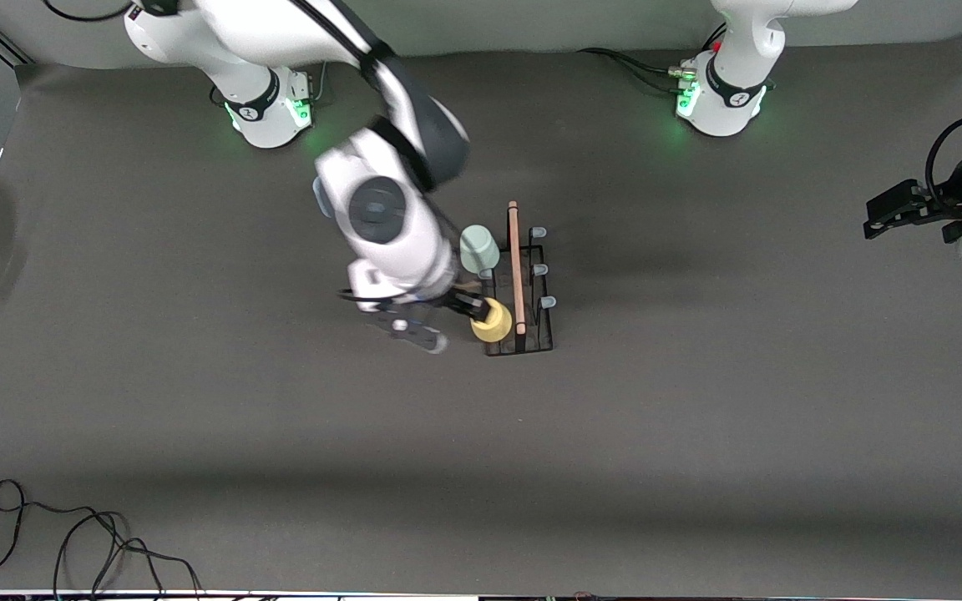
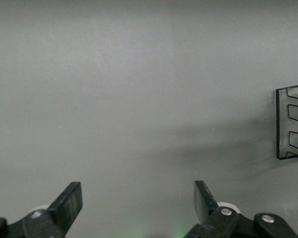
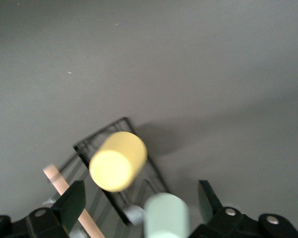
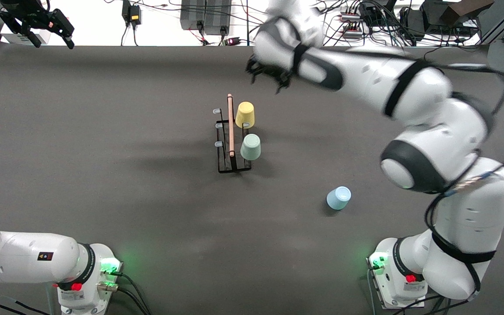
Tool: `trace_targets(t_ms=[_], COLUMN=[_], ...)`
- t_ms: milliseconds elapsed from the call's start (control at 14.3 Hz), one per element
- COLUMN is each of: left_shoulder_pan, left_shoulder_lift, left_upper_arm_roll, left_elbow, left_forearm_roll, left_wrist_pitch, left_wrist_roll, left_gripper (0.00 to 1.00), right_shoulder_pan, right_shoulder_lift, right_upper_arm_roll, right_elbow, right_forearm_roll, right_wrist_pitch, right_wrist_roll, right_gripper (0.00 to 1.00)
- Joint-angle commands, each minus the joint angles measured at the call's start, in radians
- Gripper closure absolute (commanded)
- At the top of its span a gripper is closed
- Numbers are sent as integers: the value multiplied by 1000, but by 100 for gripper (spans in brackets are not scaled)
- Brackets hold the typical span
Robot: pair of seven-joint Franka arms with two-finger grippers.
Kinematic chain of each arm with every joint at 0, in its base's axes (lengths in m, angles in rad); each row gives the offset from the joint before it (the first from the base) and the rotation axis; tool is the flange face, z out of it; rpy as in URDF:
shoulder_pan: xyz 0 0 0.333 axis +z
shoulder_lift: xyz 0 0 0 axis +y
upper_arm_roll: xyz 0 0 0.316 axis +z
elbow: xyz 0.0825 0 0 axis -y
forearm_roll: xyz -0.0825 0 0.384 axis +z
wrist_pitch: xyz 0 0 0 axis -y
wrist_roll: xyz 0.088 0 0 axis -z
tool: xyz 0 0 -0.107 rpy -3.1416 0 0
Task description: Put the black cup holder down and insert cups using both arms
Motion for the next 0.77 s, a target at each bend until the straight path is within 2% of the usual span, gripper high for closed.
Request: trace_targets(t_ms=[0,140,349,558,698], left_shoulder_pan=[-2,-4,-7,-7,-5], left_shoulder_lift=[-7,-7,-4,6,5], left_upper_arm_roll=[-1,-1,-1,-3,-3], left_elbow=[-4,-4,-3,3,-3], left_forearm_roll=[18,18,19,19,19], left_wrist_pitch=[1,4,16,24,18], left_wrist_roll=[-17,-17,-17,-17,-16], left_gripper=[0,0,0,0,0], right_shoulder_pan=[-119,-183,-191,-191,-189], right_shoulder_lift=[-167,-240,-314,-369,-377], right_upper_arm_roll=[1,-28,-140,-273,-339], right_elbow=[-32,-32,-32,-34,-34], right_forearm_roll=[-14,-19,-132,-184,-200], right_wrist_pitch=[-224,-357,-483,-539,-522], right_wrist_roll=[-219,-353,-568,-779,-838], right_gripper=[0,0,0,0,0])
